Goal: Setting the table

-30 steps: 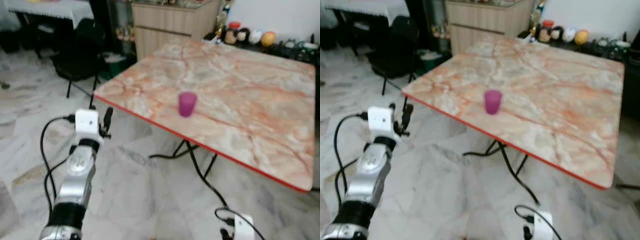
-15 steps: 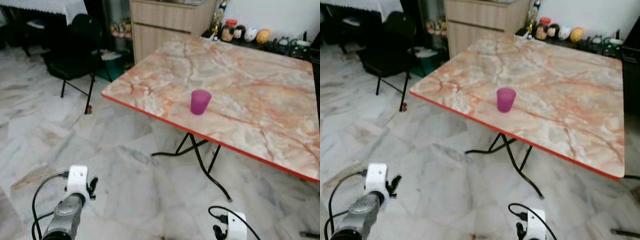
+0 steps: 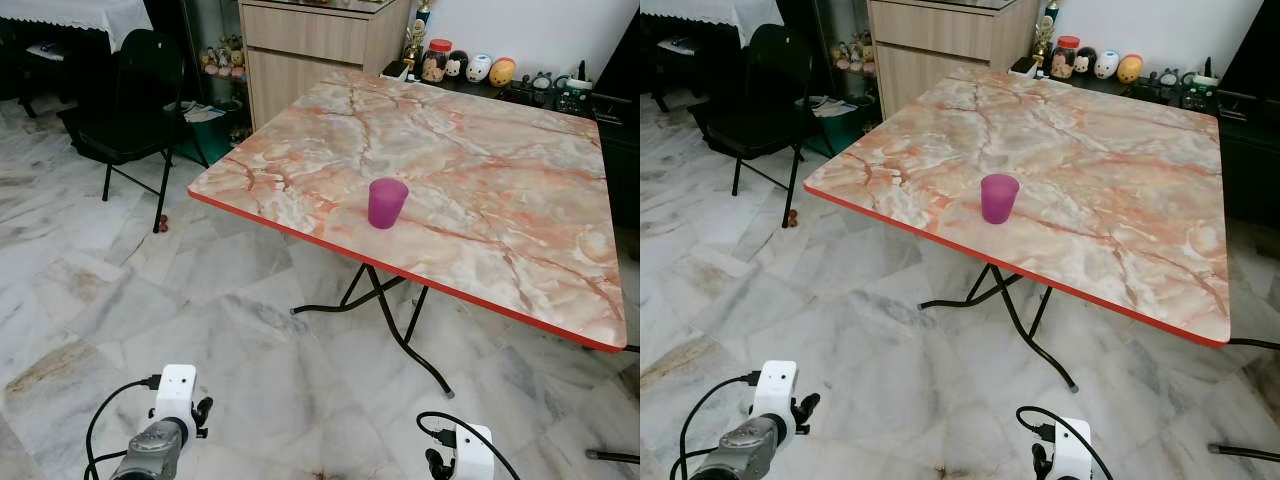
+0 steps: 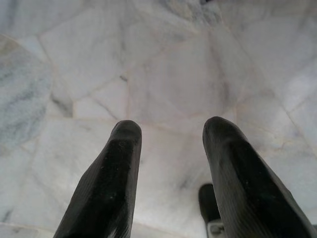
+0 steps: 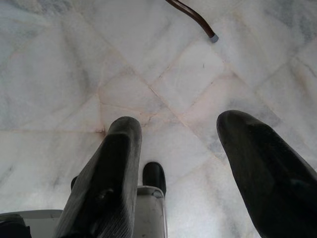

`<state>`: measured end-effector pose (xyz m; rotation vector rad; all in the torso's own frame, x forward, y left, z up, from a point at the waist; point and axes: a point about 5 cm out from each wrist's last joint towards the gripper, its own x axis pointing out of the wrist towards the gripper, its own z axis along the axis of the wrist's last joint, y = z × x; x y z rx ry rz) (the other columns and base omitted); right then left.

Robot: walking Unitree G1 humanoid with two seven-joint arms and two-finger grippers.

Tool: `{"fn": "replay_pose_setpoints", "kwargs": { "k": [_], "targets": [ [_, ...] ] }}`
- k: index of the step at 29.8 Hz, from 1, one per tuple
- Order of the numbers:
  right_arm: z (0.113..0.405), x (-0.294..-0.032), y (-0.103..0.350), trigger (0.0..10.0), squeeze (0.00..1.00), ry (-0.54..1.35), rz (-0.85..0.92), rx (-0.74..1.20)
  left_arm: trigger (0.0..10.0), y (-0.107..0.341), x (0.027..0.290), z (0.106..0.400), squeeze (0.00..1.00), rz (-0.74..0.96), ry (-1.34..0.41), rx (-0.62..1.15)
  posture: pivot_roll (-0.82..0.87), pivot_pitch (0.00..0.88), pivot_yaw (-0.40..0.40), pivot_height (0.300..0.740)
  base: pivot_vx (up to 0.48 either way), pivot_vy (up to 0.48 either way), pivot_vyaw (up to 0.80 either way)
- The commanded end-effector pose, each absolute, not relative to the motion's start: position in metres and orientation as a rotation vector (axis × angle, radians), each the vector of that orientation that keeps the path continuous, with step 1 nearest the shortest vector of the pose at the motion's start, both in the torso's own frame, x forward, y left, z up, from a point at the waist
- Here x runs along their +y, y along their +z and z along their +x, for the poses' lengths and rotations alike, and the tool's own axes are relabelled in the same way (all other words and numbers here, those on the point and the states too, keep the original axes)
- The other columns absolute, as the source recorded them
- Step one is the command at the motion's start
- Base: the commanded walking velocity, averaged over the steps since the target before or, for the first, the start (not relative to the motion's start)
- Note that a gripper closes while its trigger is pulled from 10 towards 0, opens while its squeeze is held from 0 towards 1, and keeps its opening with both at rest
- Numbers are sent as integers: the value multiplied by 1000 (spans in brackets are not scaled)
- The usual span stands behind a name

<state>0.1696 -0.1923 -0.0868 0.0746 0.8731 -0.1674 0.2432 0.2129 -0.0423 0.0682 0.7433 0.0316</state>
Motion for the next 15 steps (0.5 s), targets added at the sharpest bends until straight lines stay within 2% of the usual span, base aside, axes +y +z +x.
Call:
{"fn": "replay_pose_setpoints", "kwargs": {
  "k": [1,9,15],
  "targets": [
    [168,-193,-87,10000,0,-181,86,871,10000,-44,214,241,0,67,32,756,22,0,7,740,0,0,0],
    [168,-191,-88,10000,0,-184,90,874,10000,-50,216,232,0,76,50,789,18,0,13,740,0,0,0],
    [167,-191,-88,10000,0,-190,95,877,10000,-51,220,230,0,71,68,787,19,0,17,740,0,404,0]
  ]
}}
